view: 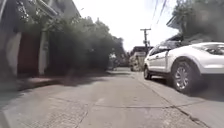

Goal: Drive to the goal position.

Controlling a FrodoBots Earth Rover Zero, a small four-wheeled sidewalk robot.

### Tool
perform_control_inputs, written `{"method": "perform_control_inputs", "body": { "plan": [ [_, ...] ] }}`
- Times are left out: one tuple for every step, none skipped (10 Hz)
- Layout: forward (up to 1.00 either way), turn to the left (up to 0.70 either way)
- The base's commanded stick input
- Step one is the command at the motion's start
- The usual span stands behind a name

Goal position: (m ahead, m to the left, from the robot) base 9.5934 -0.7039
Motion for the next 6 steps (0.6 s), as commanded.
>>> {"method": "perform_control_inputs", "body": {
  "plan": [
    [0.50,0.00],
    [0.50,0.00],
    [0.50,0.00],
    [0.50,0.00],
    [0.50,0.00],
    [0.50,0.00]
  ]
}}
